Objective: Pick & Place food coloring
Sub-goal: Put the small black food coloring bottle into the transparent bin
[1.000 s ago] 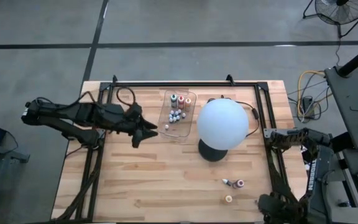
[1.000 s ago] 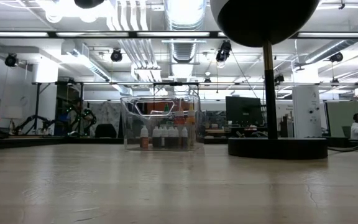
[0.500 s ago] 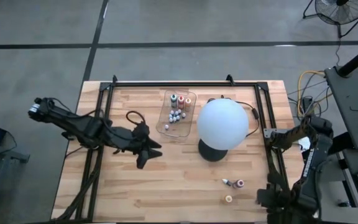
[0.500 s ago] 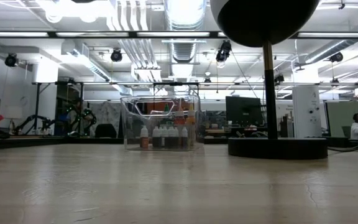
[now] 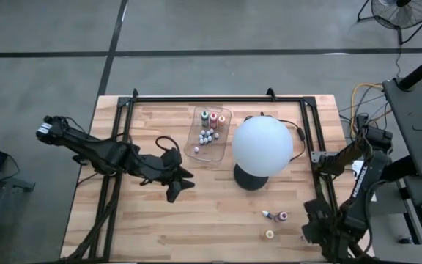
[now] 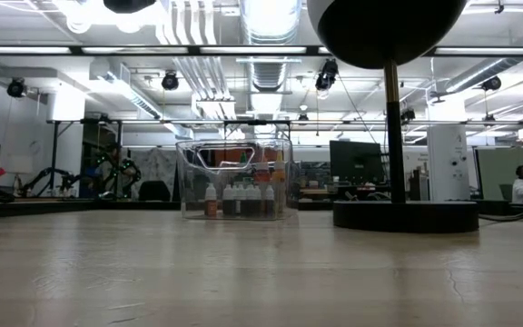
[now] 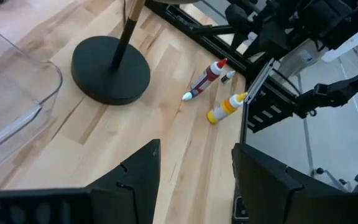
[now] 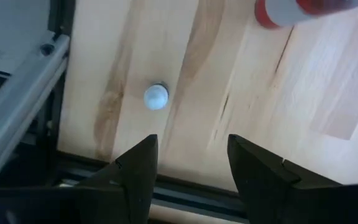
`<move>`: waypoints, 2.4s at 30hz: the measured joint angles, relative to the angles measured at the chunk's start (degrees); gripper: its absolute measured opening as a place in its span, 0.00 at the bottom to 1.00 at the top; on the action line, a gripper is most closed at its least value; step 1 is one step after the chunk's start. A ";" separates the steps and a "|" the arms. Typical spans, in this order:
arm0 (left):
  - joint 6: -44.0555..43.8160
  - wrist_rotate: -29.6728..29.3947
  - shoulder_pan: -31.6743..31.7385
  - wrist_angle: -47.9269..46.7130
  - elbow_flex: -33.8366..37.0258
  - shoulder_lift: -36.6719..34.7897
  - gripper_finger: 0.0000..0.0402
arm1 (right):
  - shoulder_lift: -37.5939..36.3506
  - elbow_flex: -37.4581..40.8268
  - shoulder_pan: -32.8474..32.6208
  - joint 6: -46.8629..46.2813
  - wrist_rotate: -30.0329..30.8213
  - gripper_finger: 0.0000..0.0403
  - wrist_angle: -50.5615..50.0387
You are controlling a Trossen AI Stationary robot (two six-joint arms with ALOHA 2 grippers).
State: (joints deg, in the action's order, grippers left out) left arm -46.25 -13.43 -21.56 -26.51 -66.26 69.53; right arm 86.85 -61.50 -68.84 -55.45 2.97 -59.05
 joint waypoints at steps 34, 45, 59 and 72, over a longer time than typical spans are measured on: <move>-0.62 -4.57 -0.02 5.41 0.00 0.34 0.42 | -1.40 16.22 0.11 25.75 -0.53 0.45 22.76; -2.05 -4.68 -0.01 5.52 0.00 0.35 0.42 | -1.38 17.73 0.11 25.67 -0.38 0.44 30.04; -1.70 -4.68 -0.02 5.50 0.00 0.34 0.42 | -1.36 23.64 0.11 21.57 0.07 0.44 37.88; -1.63 -4.66 -0.01 5.50 0.00 0.34 0.42 | -1.33 23.33 1.36 21.45 4.51 0.44 38.52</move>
State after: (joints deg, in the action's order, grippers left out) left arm -47.88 -18.09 -21.57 -21.02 -66.26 69.87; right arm 85.52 -38.17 -67.48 -34.00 7.49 -20.53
